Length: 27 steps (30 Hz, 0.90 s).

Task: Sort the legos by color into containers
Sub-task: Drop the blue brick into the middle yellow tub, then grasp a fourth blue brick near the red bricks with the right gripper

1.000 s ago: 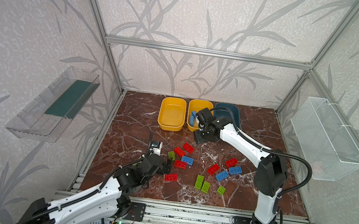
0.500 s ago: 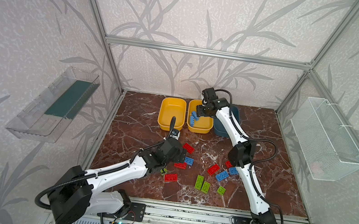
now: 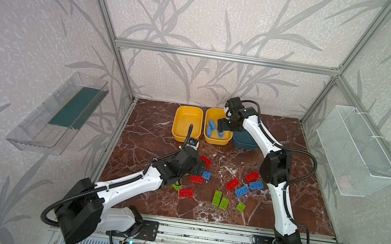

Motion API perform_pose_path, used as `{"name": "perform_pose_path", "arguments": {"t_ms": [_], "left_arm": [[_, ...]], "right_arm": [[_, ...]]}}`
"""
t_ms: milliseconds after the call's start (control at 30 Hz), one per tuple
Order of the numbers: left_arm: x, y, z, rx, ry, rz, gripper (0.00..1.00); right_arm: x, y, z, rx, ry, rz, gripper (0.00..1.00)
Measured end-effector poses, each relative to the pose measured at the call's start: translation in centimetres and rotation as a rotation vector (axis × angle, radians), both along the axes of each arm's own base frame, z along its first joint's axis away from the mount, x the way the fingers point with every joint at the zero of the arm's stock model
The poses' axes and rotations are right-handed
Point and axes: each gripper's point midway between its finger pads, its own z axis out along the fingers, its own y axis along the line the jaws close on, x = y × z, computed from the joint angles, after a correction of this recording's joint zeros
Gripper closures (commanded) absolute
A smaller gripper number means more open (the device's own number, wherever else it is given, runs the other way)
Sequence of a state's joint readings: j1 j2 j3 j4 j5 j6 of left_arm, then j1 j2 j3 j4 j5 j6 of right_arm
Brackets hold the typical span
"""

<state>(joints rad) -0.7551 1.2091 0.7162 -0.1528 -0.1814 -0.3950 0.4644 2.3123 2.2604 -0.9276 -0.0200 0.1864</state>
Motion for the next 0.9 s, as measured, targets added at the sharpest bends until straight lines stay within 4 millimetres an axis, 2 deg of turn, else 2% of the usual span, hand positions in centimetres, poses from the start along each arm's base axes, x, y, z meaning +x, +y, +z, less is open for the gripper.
{"name": "perform_pose_path", "arguments": {"t_ms": [100,200,333,467,567,700,900], "left_arm": [[-1.6,-0.9,0.4,-0.036,-0.005,-0.053,0.01],[-3.5,-2.1,0.6,-0.053,-0.011,-0.113,0.01],[-5.4,-3.4,0.7,-0.071,-0.016,-0.172,0.01],[-6.7,-4.4,0.6,-0.08,-0.014,-0.212,0.01],[-7.3,-5.1,0.5,-0.078,-0.013,-0.234,0.01],[-8.2,-5.8,0.0,-0.064,-0.007,-0.264,0.01],[-8.7,-6.3,0.1,-0.06,-0.014,-0.277,0.01]], "right_arm": [[-3.2,-2.1,2.7,-0.014,-0.037,-0.013,0.11],[-7.4,-5.1,2.6,-0.058,-0.035,-0.035,0.11],[-13.1,-9.1,-1.0,-0.146,0.039,-0.058,0.03],[-18.6,-12.6,-5.3,-0.218,0.145,-0.077,0.02],[-21.6,-14.5,-7.6,-0.24,0.197,-0.11,0.02],[-24.0,-16.0,-9.3,-0.238,0.245,-0.163,0.02],[-23.3,-16.7,-8.9,-0.183,0.233,-0.246,0.02]]}}
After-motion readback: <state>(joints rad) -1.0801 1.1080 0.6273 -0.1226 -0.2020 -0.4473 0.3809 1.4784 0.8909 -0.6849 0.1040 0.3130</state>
